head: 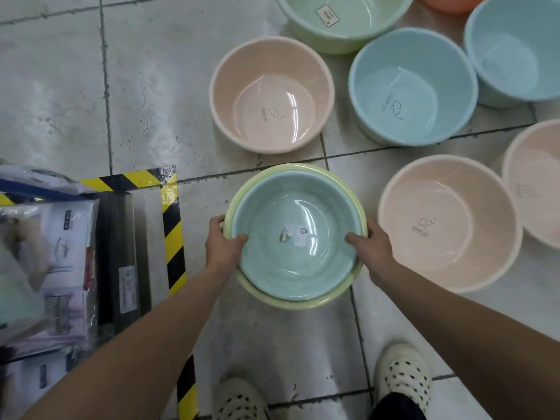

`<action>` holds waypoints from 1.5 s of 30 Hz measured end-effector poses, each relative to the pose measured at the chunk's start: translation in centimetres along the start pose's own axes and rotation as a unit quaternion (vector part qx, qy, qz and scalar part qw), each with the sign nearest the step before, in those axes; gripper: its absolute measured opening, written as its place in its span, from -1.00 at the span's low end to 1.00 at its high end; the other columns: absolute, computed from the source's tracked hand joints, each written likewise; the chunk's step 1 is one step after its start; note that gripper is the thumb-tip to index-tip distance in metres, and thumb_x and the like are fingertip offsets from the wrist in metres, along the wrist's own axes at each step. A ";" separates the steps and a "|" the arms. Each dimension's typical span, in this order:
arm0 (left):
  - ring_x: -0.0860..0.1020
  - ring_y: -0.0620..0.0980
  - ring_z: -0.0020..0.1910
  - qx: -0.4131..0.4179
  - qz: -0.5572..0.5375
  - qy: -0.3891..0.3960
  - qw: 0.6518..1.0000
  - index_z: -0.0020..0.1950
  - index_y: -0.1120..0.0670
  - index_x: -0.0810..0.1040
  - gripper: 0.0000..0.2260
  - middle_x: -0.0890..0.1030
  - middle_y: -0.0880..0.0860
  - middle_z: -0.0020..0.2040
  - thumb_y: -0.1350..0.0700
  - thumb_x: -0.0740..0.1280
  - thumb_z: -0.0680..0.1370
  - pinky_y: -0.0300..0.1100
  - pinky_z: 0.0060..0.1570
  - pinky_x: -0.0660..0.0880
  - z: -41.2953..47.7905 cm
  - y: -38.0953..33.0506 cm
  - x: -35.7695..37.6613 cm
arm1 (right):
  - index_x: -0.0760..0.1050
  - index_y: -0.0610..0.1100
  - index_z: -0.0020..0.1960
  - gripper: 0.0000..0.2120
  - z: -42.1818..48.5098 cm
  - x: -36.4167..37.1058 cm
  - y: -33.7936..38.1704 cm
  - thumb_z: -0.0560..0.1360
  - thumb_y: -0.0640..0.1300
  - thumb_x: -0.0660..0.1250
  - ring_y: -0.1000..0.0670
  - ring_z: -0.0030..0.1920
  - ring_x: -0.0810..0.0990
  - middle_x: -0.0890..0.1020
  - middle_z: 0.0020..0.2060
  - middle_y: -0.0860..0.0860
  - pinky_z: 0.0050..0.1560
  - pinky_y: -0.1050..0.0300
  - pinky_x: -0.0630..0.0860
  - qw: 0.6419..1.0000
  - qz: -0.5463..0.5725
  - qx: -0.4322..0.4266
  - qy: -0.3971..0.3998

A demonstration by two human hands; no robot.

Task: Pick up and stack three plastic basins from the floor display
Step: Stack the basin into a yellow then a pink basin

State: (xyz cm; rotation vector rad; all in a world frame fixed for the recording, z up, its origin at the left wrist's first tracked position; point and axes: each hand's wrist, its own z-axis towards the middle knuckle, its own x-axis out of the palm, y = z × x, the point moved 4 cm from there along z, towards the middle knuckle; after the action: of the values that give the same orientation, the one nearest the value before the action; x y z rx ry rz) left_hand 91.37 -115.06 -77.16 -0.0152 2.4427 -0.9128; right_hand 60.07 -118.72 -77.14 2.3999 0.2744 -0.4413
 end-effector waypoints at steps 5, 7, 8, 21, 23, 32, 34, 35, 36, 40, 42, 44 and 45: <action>0.59 0.14 0.08 -0.011 0.004 0.018 1.000 0.46 0.04 0.40 -0.45 0.57 0.09 0.16 0.26 0.43 0.49 0.10 0.09 0.61 -0.1 -0.5 -0.3 | 0.50 0.03 0.31 -0.55 -0.2 -0.5 0.4 0.45 -0.23 0.40 -0.08 0.05 0.60 0.62 -0.02 0.05 0.06 0.03 0.54 0.999 -0.032 -0.017 0.014; 0.61 0.16 0.08 -0.007 -0.004 0.026 1.000 0.43 0.04 0.46 -0.48 0.61 0.10 0.15 0.27 0.43 0.49 0.15 0.10 0.61 -1.0 -1.4 -0.7 | 0.49 0.07 0.27 -0.57 -0.9 -1.3 1.0 0.46 -0.24 0.39 -0.09 0.06 0.61 0.62 -0.01 0.04 0.10 0.00 0.56 0.999 -0.036 -0.022 0.017; 0.62 0.15 0.07 -0.001 -0.014 0.025 1.000 0.40 0.04 0.48 -0.51 0.62 0.08 0.11 0.28 0.42 0.49 0.13 0.07 0.62 -1.6 -2.1 -0.9 | 0.49 0.07 0.27 -0.57 -1.4 -1.9 1.5 0.46 -0.24 0.39 -0.09 0.07 0.61 0.62 -0.02 0.05 0.12 -0.02 0.56 0.999 -0.039 -0.028 0.022; 0.65 0.01 -0.16 0.085 -0.052 0.067 0.993 0.10 0.04 0.61 -0.76 0.67 -0.01 -0.11 0.28 0.38 0.48 -0.19 -0.26 0.57 -15.5 -23.5 -2.0 | 0.37 0.01 0.44 -0.45 -12.7 -19.6 14.2 0.49 -0.21 0.38 -0.05 0.07 0.58 0.59 0.08 0.03 -0.04 0.11 0.48 0.994 0.037 -0.100 -0.030; 0.64 -0.01 -0.20 0.098 -0.054 0.080 0.991 0.06 0.04 0.63 -0.77 0.68 -0.02 -0.14 0.30 0.37 0.47 -0.21 -0.28 0.58 -18.8 -27.4 -1.1 | 0.37 -0.01 0.40 -0.47 -14.8 -23.9 15.7 0.48 -0.24 0.40 -0.05 0.08 0.58 0.58 0.06 0.07 -0.10 0.16 0.48 0.993 0.046 -0.099 -0.034; 0.66 -0.06 -0.15 0.169 0.006 0.185 0.968 0.13 0.08 0.63 -0.74 0.69 -0.03 -0.10 0.28 0.40 0.47 -0.23 -0.25 0.56 -34.8 -42.2 8.3 | 0.35 0.02 0.47 -0.39 -24.3 -45.3 15.8 0.47 -0.24 0.41 -0.07 0.12 0.60 0.60 0.14 0.01 0.04 0.02 0.57 0.985 0.119 -0.062 -0.112; 0.67 0.00 -0.13 0.186 0.025 0.207 0.960 0.11 0.05 0.63 -0.75 0.69 -0.01 -0.11 0.26 0.40 0.47 -0.15 -0.18 0.60 -38.3 -44.9 11.3 | 0.37 0.03 0.46 -0.39 -25.9 -49.9 14.7 0.45 -0.22 0.42 -0.09 0.15 0.61 0.61 0.15 -0.01 0.14 -0.07 0.58 0.979 0.140 -0.055 -0.140; 0.66 0.02 -0.14 0.194 0.036 0.215 0.956 0.08 0.03 0.63 -0.77 0.69 0.01 -0.11 0.26 0.40 0.46 -0.14 -0.15 0.61 -40.1 -46.1 12.8 | 0.38 0.04 0.44 -0.39 -26.6 -52.1 14.0 0.43 -0.20 0.43 -0.10 0.15 0.61 0.61 0.15 0.00 0.17 -0.13 0.58 0.975 0.151 -0.049 -0.153; 0.66 0.02 -0.15 0.202 0.044 0.222 0.953 0.05 0.01 0.63 -0.78 0.69 0.01 -0.12 0.26 0.40 0.46 -0.14 -0.14 0.61 -41.8 -47.2 14.4 | 0.39 0.06 0.43 -0.39 -27.3 -54.3 13.4 0.41 -0.19 0.43 -0.10 0.15 0.61 0.61 0.13 0.01 0.19 -0.16 0.58 0.972 0.163 -0.044 -0.165; 0.67 0.02 -0.12 0.219 0.073 0.251 0.940 0.03 -0.04 0.64 -0.75 0.71 -0.01 -0.11 0.20 0.41 0.40 -0.11 -0.10 0.61 -48.0 -50.4 20.8 | 0.38 0.08 0.42 -0.41 -29.4 -62.3 10.7 0.44 -0.20 0.42 -0.08 0.14 0.60 0.60 0.08 0.07 0.19 -0.15 0.57 0.960 0.194 -0.019 -0.199; 0.68 0.03 -0.11 0.227 0.091 0.259 0.935 0.06 -0.01 0.65 -0.74 0.71 -0.01 -0.11 0.20 0.41 0.40 -0.08 -0.06 0.61 -50.5 -51.5 23.8 | 0.40 0.08 0.40 -0.42 -30.0 -65.8 9.6 0.42 -0.19 0.43 -0.08 0.13 0.60 0.61 0.06 0.09 0.19 -0.15 0.58 0.957 0.202 -0.009 -0.206; 0.68 0.05 -0.07 0.234 0.105 0.261 0.931 0.09 0.01 0.66 -0.71 0.71 -0.01 -0.10 0.19 0.42 0.38 -0.05 -0.02 0.62 -52.4 -52.6 26.5 | 0.42 0.09 0.38 -0.42 -29.8 -69.0 8.7 0.39 -0.14 0.43 -0.07 0.12 0.61 0.62 0.07 0.09 0.18 -0.18 0.59 0.956 0.205 -0.001 -0.209; 0.68 0.05 -0.06 0.237 0.107 0.263 0.929 0.09 0.01 0.66 -0.71 0.71 -0.01 -0.09 0.19 0.43 0.39 -0.05 0.00 0.62 -53.3 -53.1 27.7 | 0.42 0.10 0.38 -0.41 -29.6 -70.5 8.3 0.36 -0.11 0.43 -0.07 0.11 0.62 0.62 0.07 0.08 0.18 -0.19 0.59 0.956 0.203 0.005 -0.211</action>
State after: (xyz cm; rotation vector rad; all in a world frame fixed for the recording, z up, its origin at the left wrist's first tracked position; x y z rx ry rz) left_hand 32.95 -128.90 -23.98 0.7422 2.5346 -1.5296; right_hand 4.88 -111.18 -24.16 2.2210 -0.4059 -0.7385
